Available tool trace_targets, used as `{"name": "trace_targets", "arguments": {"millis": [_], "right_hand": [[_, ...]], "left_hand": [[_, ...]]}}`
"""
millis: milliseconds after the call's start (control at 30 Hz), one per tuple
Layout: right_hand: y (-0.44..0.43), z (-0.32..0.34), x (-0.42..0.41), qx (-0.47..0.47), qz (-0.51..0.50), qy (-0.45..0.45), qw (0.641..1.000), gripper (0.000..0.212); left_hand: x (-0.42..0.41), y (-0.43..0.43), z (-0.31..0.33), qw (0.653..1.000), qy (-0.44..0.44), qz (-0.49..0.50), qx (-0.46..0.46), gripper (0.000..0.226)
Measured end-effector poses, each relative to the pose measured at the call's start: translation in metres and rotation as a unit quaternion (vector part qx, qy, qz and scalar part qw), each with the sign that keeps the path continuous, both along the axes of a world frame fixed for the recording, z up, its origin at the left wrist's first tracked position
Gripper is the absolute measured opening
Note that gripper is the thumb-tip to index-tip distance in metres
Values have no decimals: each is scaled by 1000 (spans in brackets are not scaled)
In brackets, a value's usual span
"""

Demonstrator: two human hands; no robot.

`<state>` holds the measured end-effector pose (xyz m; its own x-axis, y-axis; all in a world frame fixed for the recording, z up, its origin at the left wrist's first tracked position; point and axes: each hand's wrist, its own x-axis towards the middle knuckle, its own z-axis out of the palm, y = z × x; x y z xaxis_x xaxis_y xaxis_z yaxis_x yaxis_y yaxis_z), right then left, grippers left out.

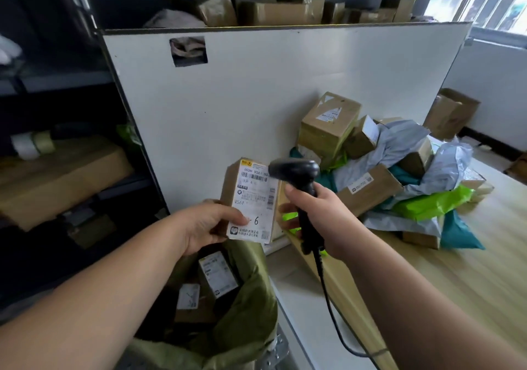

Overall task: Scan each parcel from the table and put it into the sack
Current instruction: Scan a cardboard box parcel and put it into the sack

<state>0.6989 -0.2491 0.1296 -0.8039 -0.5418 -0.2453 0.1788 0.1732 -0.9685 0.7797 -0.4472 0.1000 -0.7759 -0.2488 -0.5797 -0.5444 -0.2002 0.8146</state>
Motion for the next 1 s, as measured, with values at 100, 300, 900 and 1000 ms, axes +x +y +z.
{"name": "trace_targets", "arguments": {"millis": [100, 300, 900, 1000], "right_hand": [[-2, 14, 12, -13, 20, -34, 999, 26], [-8, 32, 24, 2, 73, -97, 993, 38], [-15, 31, 27, 59, 154, -124, 979, 43], [-17, 30, 26, 63, 160, -121, 978, 45]], "left_hand": [[17, -11, 0, 998, -1, 55, -38, 70], [36, -27, -8, 990, -29, 109, -86, 51], [46, -25, -38, 977, -50, 188, -82, 75], [47, -28, -44, 975, -57, 194, -89, 88]]}}
